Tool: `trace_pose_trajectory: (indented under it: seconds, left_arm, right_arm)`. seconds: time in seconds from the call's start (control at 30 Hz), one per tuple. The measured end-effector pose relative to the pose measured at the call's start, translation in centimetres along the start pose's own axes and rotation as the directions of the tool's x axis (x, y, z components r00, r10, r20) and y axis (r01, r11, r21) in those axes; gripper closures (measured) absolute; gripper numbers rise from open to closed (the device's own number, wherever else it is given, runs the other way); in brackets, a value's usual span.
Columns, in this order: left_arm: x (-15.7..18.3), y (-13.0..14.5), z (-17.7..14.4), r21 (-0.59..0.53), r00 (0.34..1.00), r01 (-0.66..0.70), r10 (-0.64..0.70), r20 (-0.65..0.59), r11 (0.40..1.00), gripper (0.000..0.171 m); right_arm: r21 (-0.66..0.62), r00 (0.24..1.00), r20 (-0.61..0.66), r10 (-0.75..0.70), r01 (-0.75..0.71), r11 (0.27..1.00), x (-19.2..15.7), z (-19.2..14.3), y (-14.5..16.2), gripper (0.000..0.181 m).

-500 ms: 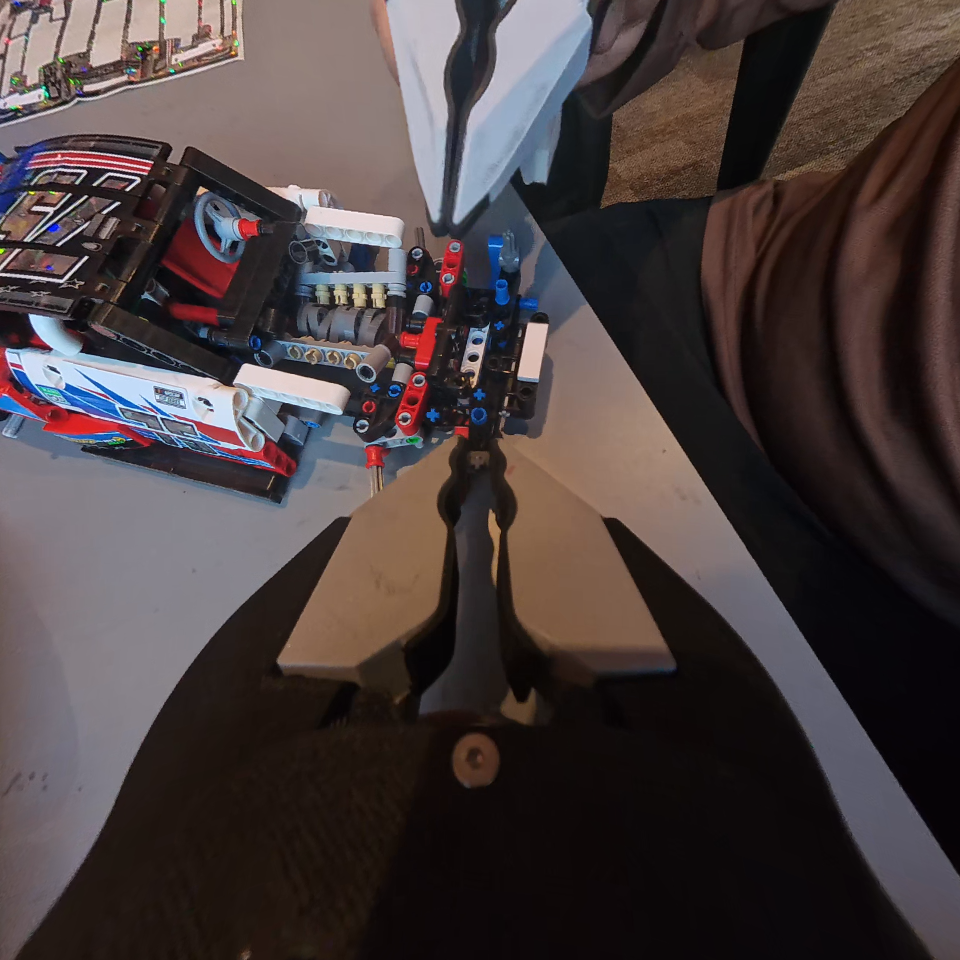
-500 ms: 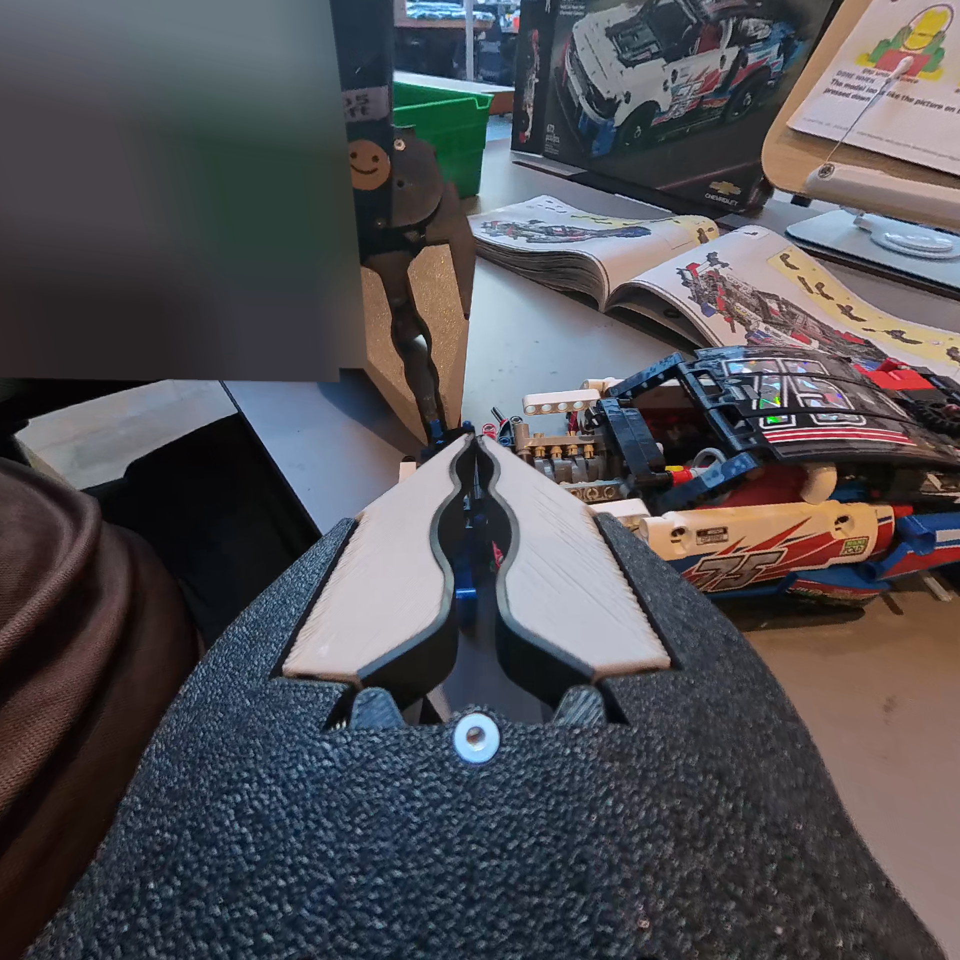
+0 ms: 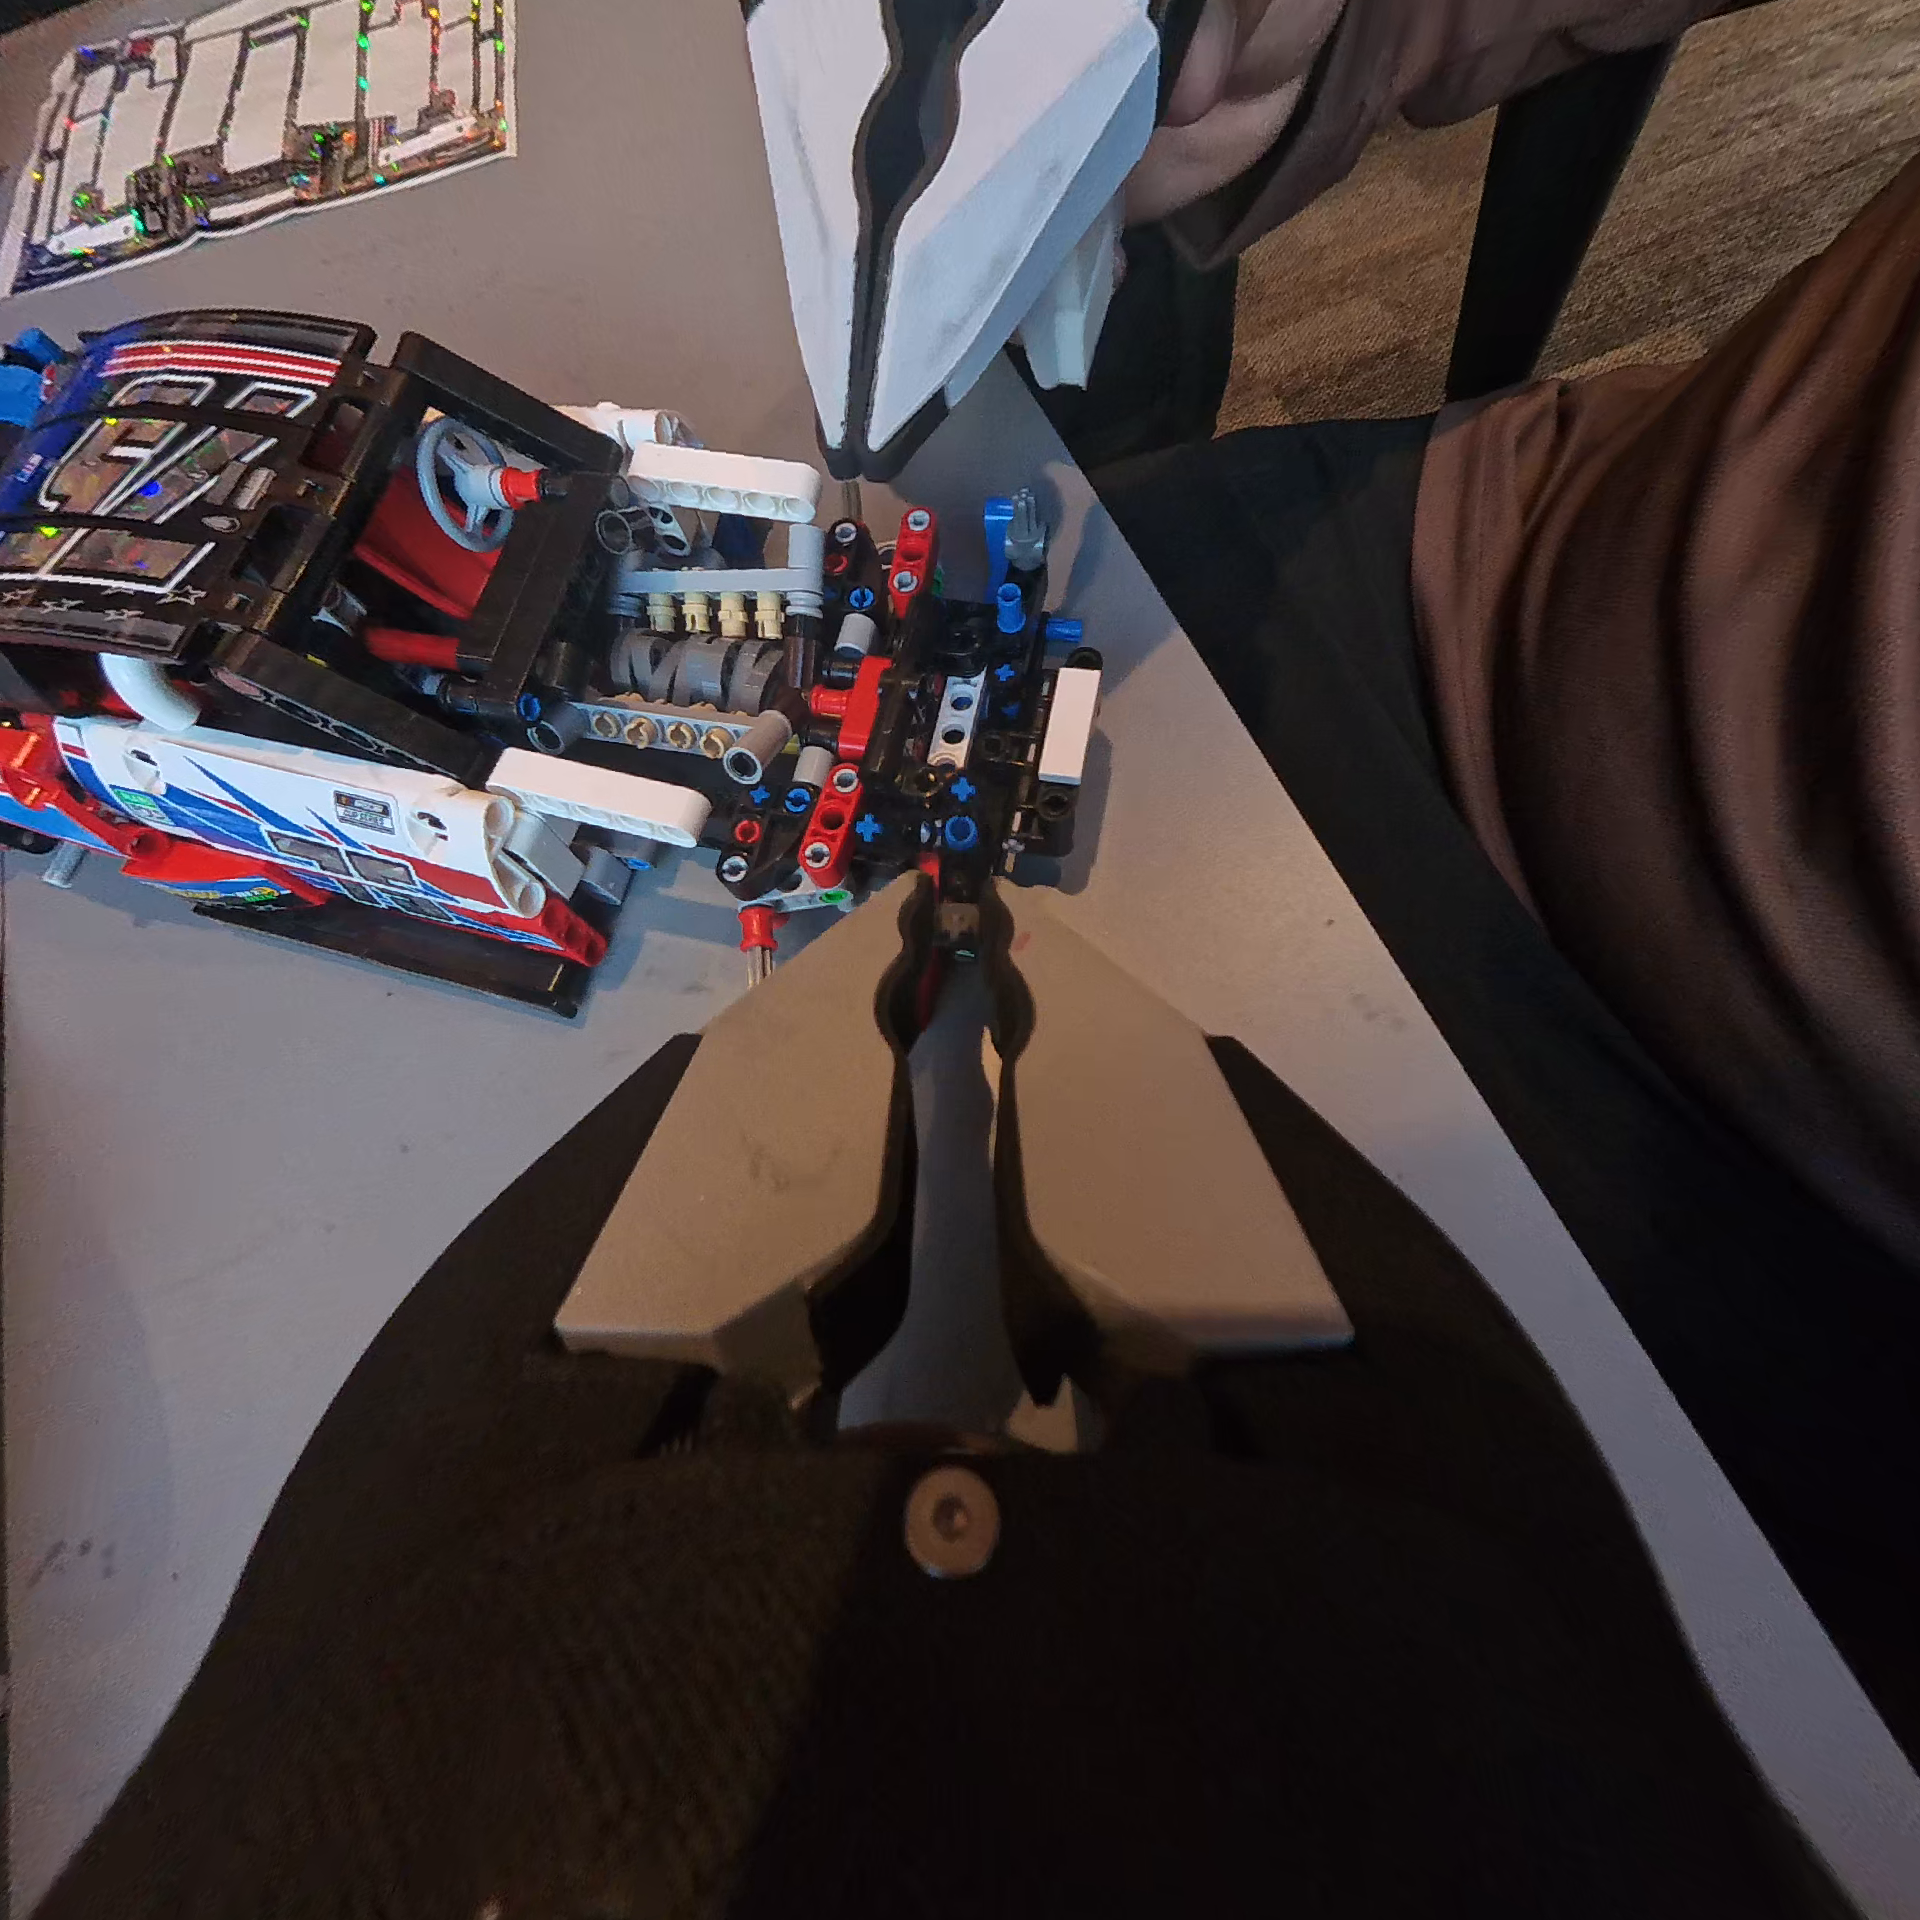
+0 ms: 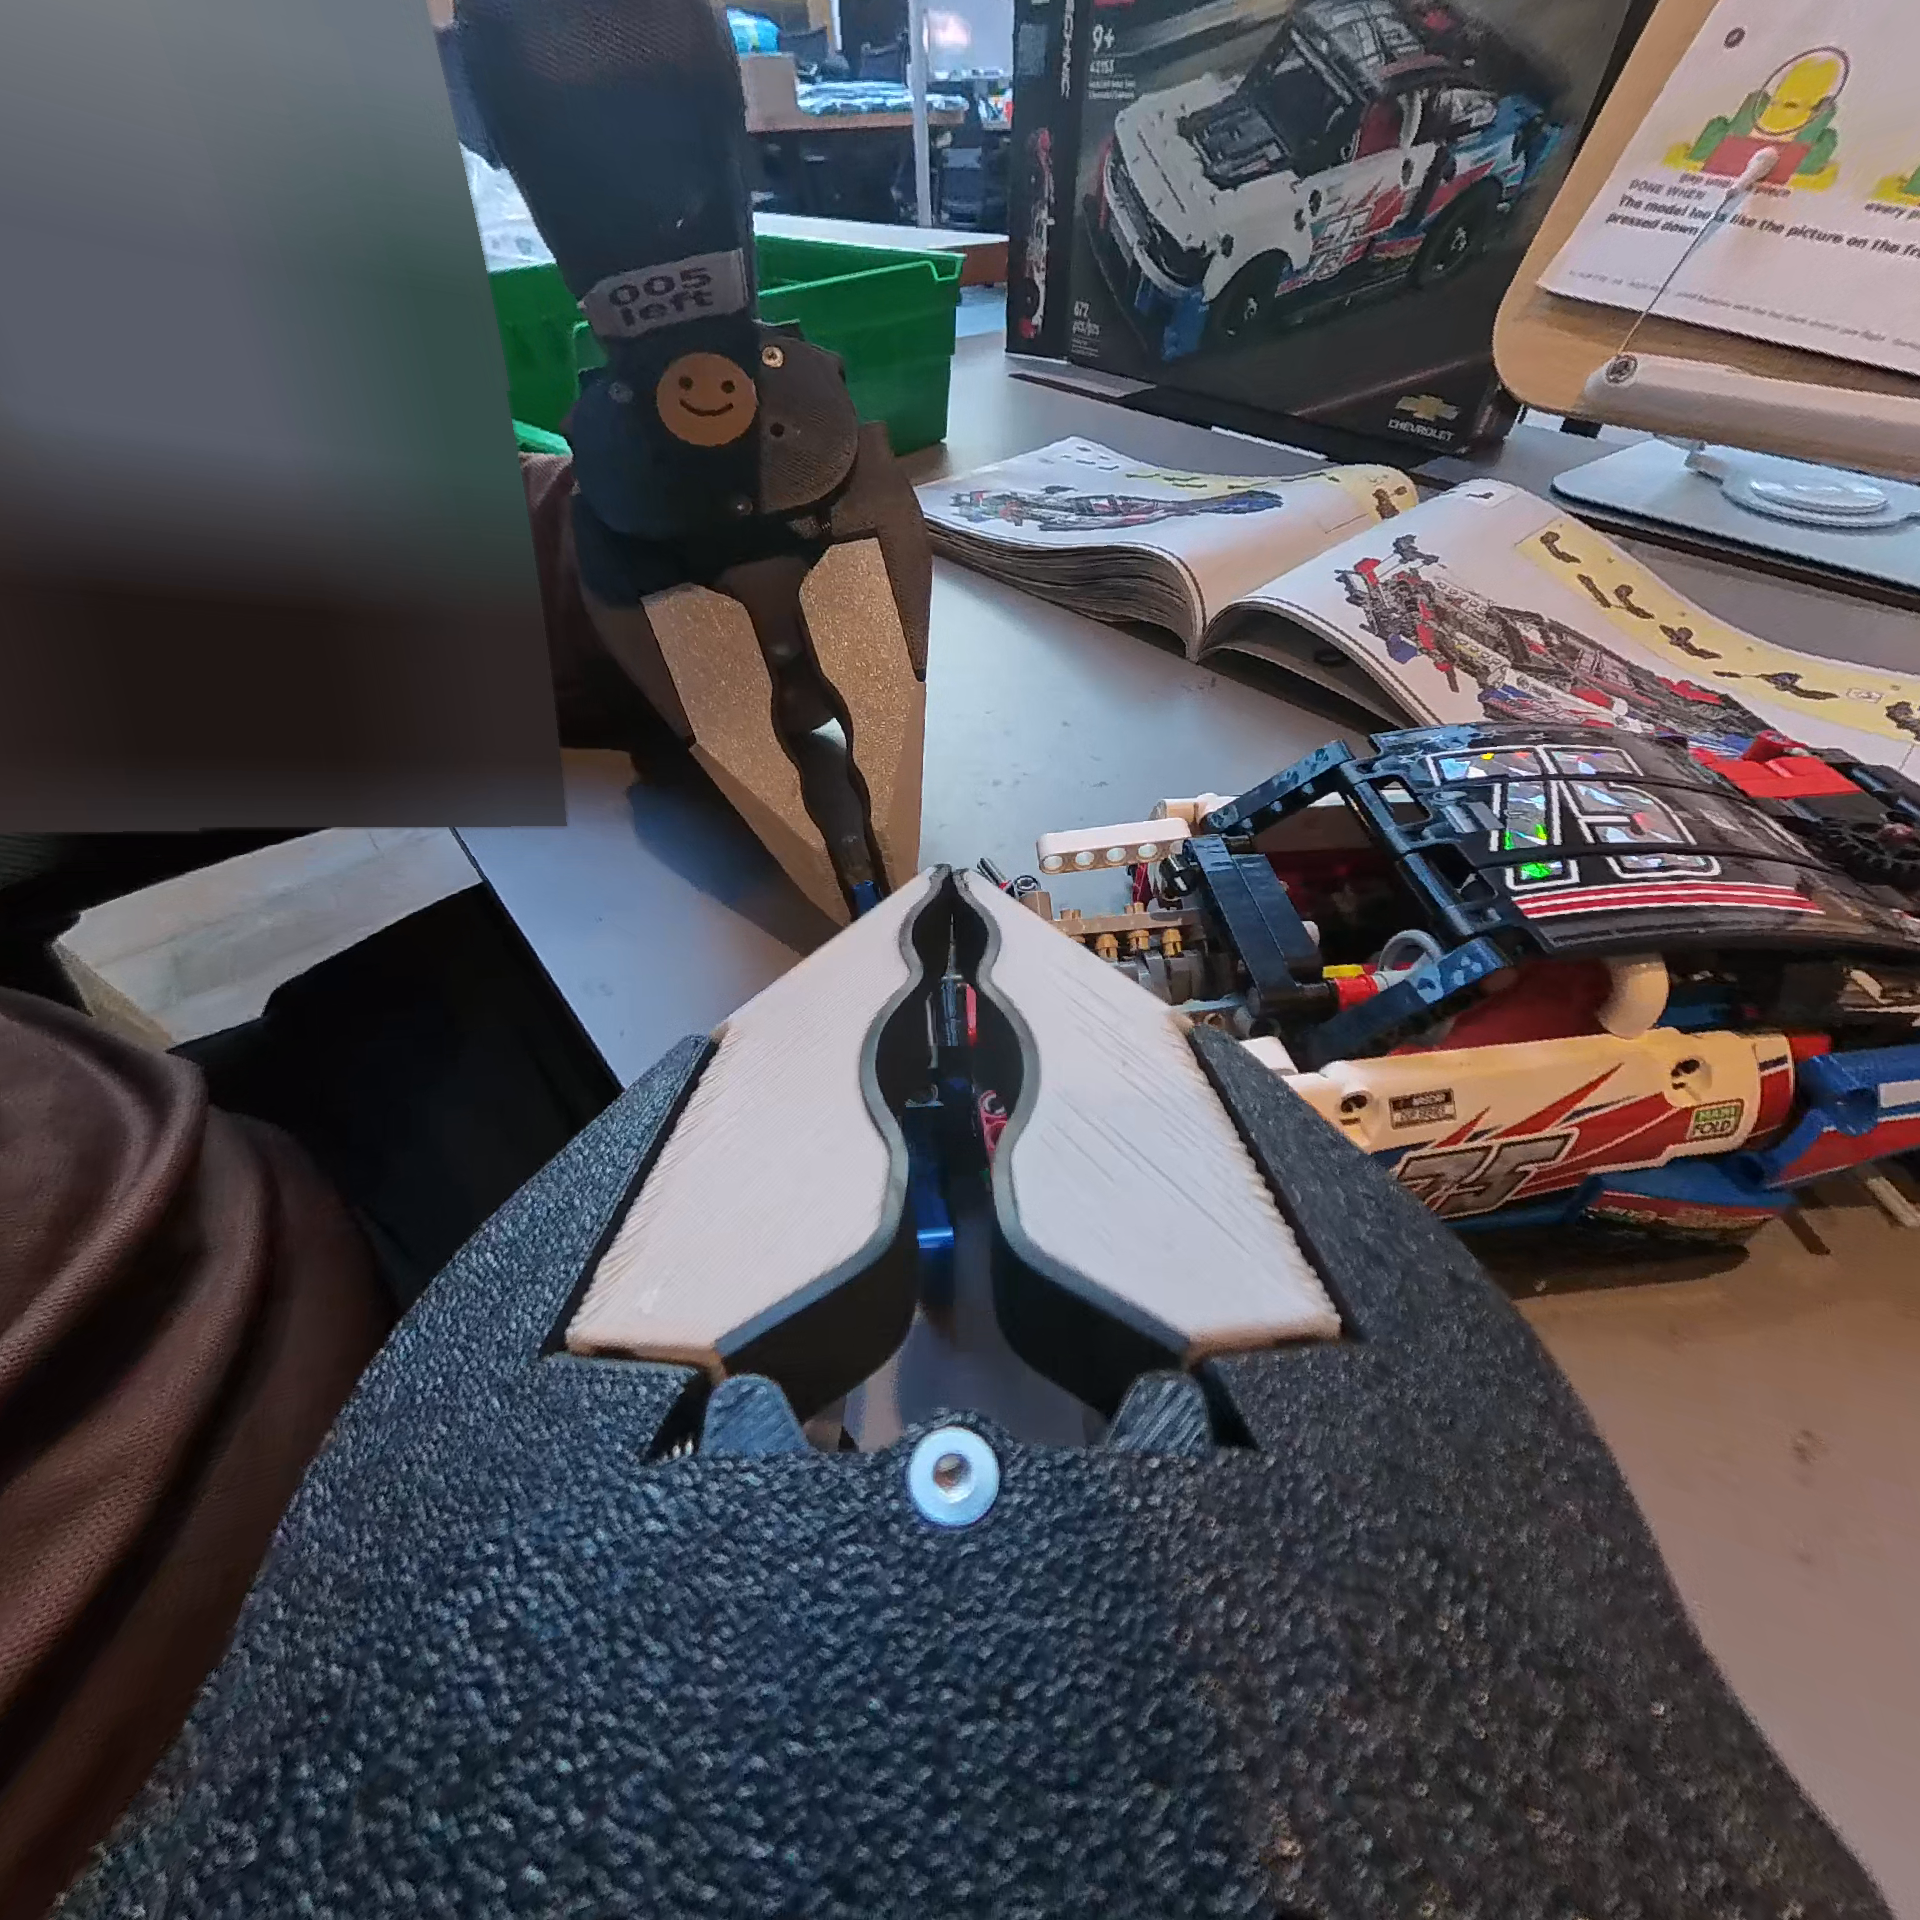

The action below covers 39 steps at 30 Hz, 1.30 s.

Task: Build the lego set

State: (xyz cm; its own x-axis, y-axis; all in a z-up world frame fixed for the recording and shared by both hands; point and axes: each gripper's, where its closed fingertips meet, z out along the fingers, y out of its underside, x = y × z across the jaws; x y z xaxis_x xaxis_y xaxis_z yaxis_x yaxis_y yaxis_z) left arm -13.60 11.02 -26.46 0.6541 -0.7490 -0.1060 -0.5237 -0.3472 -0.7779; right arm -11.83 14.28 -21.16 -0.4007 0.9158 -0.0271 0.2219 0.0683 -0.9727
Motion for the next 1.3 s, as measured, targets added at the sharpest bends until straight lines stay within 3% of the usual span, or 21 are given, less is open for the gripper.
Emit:
trace_pose_trajectory:
  seconds: [0.6,0.97,1.3]
  left_arm:
    - [0.0,-0.3,-0.3,0.020,1.000,0.011,-0.011,-0.005,1.000,0.167]
    - [0.0,-0.7,-0.6,0.041,1.000,0.030,-0.029,-0.010,0.999,0.167]
    - [0.2,-0.1,-0.6,0.004,1.000,0.024,-0.024,-0.020,1.000,0.167]
  right_arm:
    - [-0.035,1.000,0.021,-0.004,0.005,0.999,-0.7,0.5,0.8,0.181]
    - [-0.100,0.991,0.024,-0.128,0.130,0.986,-1.6,1.9,0.4,0.178]
    - [-0.071,1.000,-0.017,-0.023,0.022,0.997,0.9,1.2,-0.2,0.177]
